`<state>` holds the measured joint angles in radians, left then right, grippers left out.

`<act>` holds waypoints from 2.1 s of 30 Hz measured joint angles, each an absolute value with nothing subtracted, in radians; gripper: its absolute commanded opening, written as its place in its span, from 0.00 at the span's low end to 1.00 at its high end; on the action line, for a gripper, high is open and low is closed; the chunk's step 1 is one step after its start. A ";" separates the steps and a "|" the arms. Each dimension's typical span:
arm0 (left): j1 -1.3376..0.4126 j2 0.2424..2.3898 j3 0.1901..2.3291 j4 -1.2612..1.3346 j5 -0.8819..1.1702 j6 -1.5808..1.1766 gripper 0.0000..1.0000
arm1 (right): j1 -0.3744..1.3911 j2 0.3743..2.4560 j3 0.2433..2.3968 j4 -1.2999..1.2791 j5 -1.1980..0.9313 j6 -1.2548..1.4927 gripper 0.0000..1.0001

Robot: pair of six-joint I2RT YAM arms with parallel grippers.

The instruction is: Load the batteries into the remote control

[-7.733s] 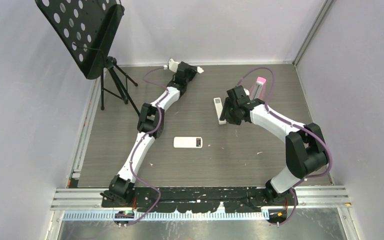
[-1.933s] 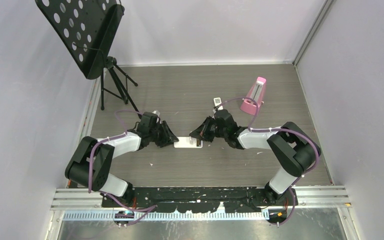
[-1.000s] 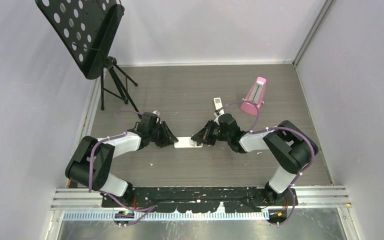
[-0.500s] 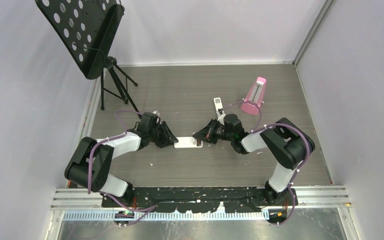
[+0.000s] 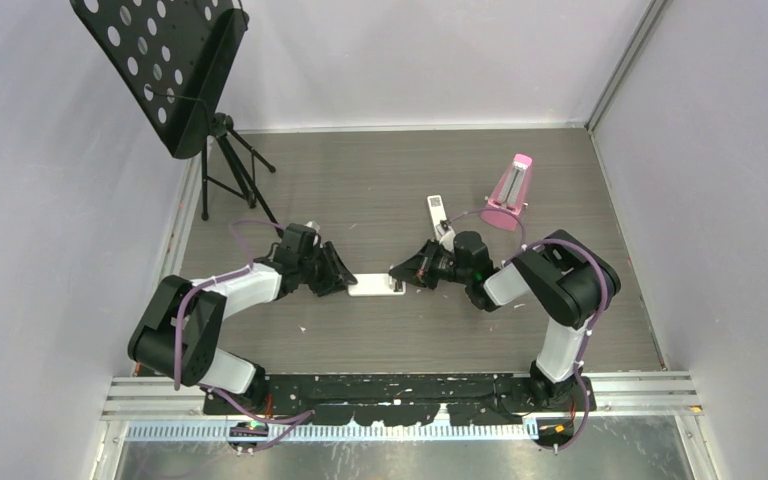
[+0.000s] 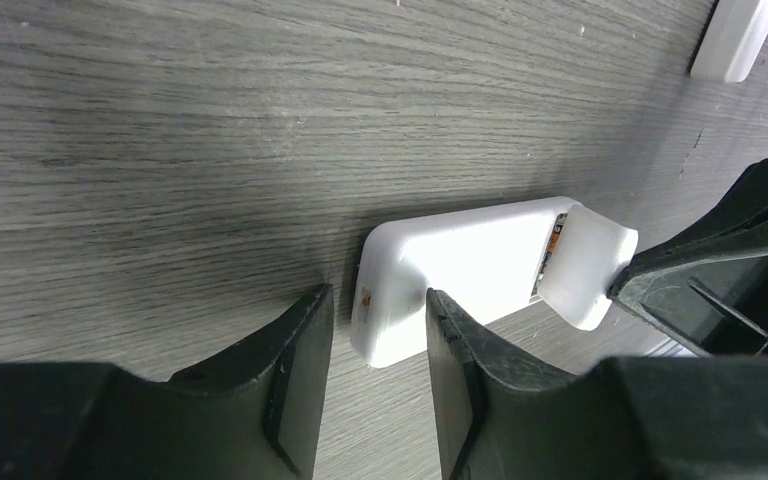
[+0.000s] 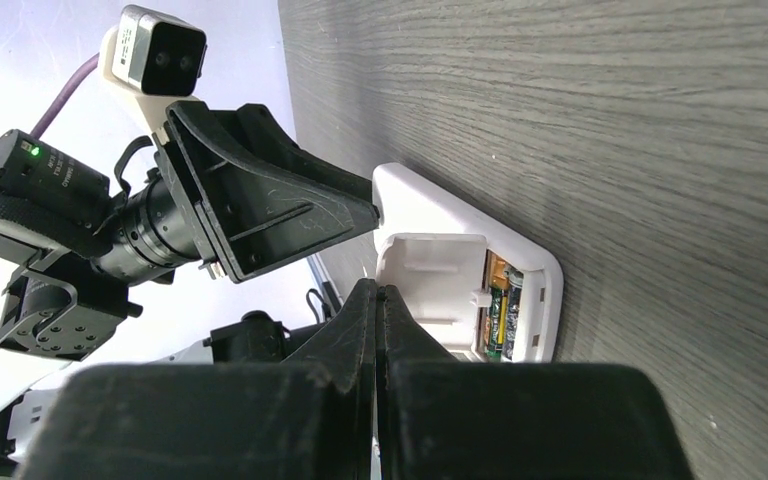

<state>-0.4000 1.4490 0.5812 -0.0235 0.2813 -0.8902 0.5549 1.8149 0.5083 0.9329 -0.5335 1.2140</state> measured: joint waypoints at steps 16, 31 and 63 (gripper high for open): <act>-0.402 1.444 0.589 -0.048 0.263 -0.886 0.42 | 0.500 1.855 0.461 1.055 -0.619 1.260 0.07; -0.402 1.446 0.595 -0.056 0.262 -0.885 0.43 | 0.479 1.863 0.416 1.100 -0.646 1.263 0.16; -0.403 1.454 0.604 -0.063 0.264 -0.884 0.44 | 0.462 1.605 0.400 0.610 -0.541 1.041 0.50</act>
<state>-0.4034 1.4536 0.6037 -0.0631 0.2638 -0.8837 0.4618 1.6051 0.4004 0.6102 -0.5407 1.0412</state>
